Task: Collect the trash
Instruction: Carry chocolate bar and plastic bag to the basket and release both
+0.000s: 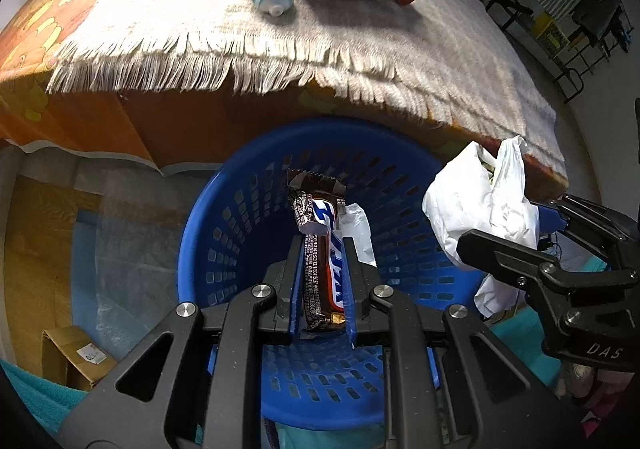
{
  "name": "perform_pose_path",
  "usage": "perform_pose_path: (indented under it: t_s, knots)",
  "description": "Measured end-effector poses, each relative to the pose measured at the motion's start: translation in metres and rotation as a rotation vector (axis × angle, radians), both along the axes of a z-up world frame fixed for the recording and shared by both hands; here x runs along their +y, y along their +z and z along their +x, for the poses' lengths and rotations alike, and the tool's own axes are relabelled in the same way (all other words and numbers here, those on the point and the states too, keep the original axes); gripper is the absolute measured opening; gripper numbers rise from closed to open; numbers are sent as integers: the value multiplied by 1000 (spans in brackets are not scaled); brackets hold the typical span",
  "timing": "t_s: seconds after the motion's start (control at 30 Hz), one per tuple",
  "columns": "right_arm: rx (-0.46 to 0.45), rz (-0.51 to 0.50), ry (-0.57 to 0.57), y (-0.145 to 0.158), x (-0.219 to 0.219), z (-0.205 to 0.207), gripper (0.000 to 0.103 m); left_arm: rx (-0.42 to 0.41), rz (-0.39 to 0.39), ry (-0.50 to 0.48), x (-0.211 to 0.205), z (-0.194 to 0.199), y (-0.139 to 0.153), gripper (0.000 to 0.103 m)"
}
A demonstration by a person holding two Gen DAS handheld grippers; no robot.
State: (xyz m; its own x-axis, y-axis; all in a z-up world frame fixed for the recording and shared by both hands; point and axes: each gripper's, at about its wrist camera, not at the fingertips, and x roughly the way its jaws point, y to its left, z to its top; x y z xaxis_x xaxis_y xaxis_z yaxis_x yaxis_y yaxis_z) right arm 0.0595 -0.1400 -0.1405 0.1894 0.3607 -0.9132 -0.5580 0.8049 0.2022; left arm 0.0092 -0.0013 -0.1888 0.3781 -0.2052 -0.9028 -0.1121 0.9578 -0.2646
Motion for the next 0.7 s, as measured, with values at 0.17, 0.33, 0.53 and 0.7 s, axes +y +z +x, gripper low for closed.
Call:
perform_pose_path:
  t_s: [0.17, 0.33, 0.53, 0.7]
  knots:
    - [20, -12, 2, -9, 1, 0, 57, 17, 10, 1, -1, 0, -6, 15]
    - [28, -17, 2, -13, 2, 2, 59, 19, 24, 12, -1, 1, -8, 15]
    - [40, -21, -18, -17, 1, 6, 70, 19, 39, 31, 3, 2, -10, 39]
    - [42, -27, -32, -17, -2, 7, 82, 21, 51, 46, 7, 0, -10, 54]
